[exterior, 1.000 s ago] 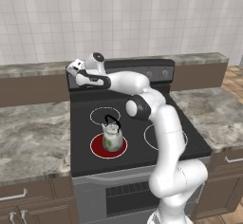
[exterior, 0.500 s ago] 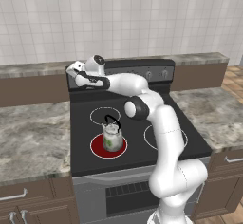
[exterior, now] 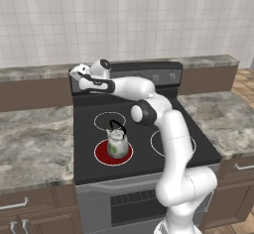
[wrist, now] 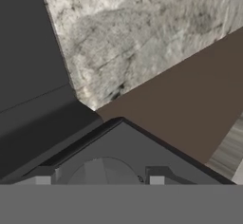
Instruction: Lower the heat of the kettle.
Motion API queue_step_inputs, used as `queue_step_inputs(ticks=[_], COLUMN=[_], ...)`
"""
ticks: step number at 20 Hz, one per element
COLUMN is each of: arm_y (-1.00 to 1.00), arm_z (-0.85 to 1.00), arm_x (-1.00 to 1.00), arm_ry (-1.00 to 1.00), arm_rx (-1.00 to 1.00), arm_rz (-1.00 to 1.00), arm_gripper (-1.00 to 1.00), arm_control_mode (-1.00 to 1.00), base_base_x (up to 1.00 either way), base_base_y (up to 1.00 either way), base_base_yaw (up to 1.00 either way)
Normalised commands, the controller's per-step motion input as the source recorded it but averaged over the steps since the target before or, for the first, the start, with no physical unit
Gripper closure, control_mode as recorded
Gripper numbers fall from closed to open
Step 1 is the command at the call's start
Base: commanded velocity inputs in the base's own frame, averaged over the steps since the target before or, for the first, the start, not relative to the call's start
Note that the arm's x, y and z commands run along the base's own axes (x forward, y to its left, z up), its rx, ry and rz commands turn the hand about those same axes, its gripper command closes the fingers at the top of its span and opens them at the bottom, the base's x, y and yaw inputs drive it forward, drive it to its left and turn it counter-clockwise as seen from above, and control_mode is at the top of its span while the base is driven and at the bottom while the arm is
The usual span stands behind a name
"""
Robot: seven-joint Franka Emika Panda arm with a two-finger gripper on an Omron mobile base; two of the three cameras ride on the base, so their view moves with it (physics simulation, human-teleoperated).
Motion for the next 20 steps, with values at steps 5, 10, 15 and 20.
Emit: queue_step_inputs(ticks=[5, 10, 15, 20], arm_y=[-0.05, -0.01, 0.00, -0.01], arm_z=[-0.03, 0.00, 0.00, 0.00], arm_x=[0.18, 0.04, 0.00, 0.00], arm_ry=[-0.06, -0.04, 0.00, 0.00], arm_rx=[0.05, 0.05, 0.05, 0.07], arm_rz=[0.01, 0.00, -0.03, -0.10], arm_gripper=[1.00, 1.00, 1.00, 1.00], arm_control_mode=[-1.00, -1.00, -1.00, -1.00], base_base_x=[0.00, 0.00, 0.00, 0.00], base_base_y=[0.00, 0.00, 0.00, 0.00], base_base_yaw=[0.00, 0.00, 0.00, 0.00])
